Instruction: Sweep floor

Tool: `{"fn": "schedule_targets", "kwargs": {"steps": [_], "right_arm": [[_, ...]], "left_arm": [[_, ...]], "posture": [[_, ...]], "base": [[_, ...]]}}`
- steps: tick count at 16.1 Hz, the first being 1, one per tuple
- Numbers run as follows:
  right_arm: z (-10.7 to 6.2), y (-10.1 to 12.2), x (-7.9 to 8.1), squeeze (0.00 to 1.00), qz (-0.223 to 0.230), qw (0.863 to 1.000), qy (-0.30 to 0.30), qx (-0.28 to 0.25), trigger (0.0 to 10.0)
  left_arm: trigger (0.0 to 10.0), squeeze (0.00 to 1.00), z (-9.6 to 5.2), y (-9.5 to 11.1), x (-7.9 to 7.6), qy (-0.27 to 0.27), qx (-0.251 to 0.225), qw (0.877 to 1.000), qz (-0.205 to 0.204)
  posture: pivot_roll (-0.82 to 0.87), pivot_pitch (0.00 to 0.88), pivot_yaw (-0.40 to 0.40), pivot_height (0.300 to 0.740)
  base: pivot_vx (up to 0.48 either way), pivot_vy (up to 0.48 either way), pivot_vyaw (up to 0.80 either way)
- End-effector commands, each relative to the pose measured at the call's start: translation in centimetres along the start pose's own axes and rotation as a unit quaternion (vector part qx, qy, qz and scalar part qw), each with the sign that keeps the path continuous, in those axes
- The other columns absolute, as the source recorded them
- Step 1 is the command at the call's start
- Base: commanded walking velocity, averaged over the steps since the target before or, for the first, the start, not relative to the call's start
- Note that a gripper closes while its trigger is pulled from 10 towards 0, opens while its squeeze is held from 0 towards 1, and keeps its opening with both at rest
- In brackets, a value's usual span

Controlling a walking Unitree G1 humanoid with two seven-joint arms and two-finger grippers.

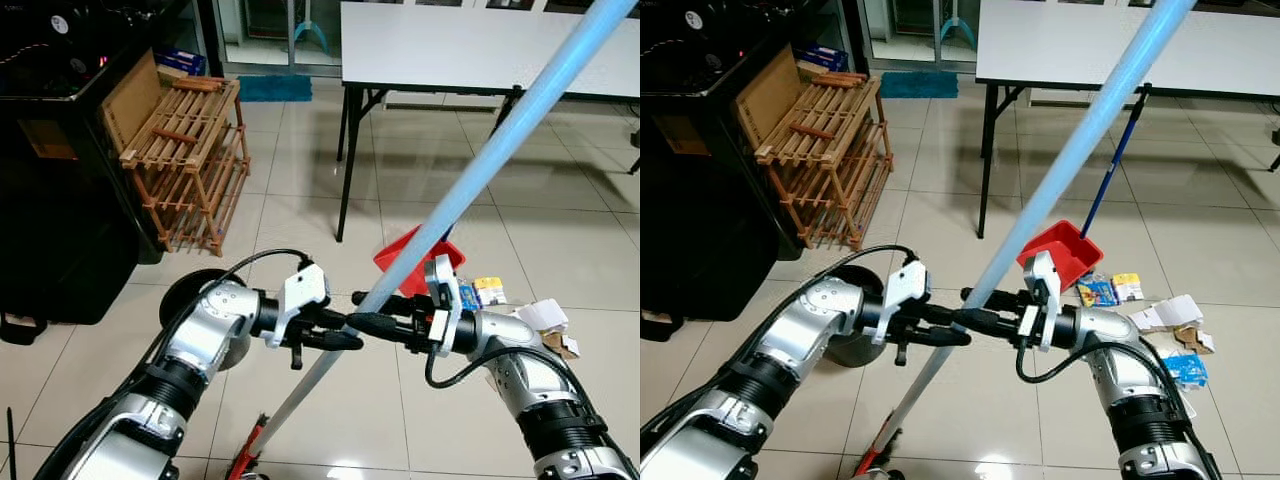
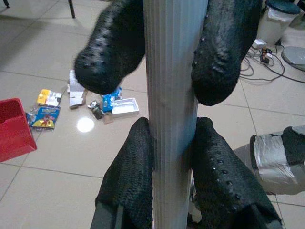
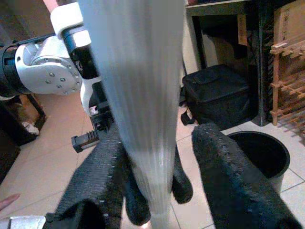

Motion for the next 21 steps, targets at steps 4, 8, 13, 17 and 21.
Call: {"fn": "schedule_targets", "kwargs": {"steps": [4, 8, 13, 17, 21], "right_arm": [[0.2, 0.5, -0.1, 1.00, -0.006, 1.000, 0.002, -0.010, 10.0], [0.2, 0.4, 0.0, 1.00, -0.004, 1.000, -0.002, -0.011, 10.0], [0.1, 0.3, -0.2, 1.00, -0.003, 1.000, -0.011, -0.009, 10.0], [0.0, 0.1, -0.5, 1.00, -0.002, 1.000, -0.023, -0.005, 10.0], [-0.2, -0.1, -0.7, 1.00, 0.000, 0.999, -0.032, -0.001, 10.0]], "left_arm": [[10.0, 0.00, 0.5, 0.3, -0.5, -0.017, 0.002, 1.000, 0.019], [10.0, 0.00, 0.2, 0.6, 0.1, 0.007, -0.006, 1.000, 0.020], [10.0, 0.00, -0.2, 0.7, 0.4, 0.017, -0.007, 1.000, 0.021], [10.0, 0.00, -0.5, 0.5, 0.5, 0.022, -0.006, 1.000, 0.019], [10.0, 0.00, -0.6, 0.4, 0.5, 0.024, -0.005, 1.000, 0.017]], "posture": [[0.00, 0.086, 0.012, 0.740], [0.00, 0.087, 0.011, 0.740], [0.00, 0.088, 0.009, 0.740], [0.00, 0.093, 0.007, 0.740], [0.00, 0.096, 0.004, 0.740]], "base": [[0.000, 0.000, 0.00], [0.000, 0.000, 0.00], [0.000, 0.000, 0.00], [0.000, 0.000, 0.00], [0.000, 0.000, 0.00]]}}
Point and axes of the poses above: a point about 5 cm out from each wrist's last joint towards the gripper, its own z axis pointing out of the wrist towards the gripper, its own y axis along the axis of the wrist's last joint, x = y × z, the point moved 1 cm from there along z, pointing out of the wrist towards the gripper, and after that the axes turned 13 degrees about -z, right-handed, at the moved point
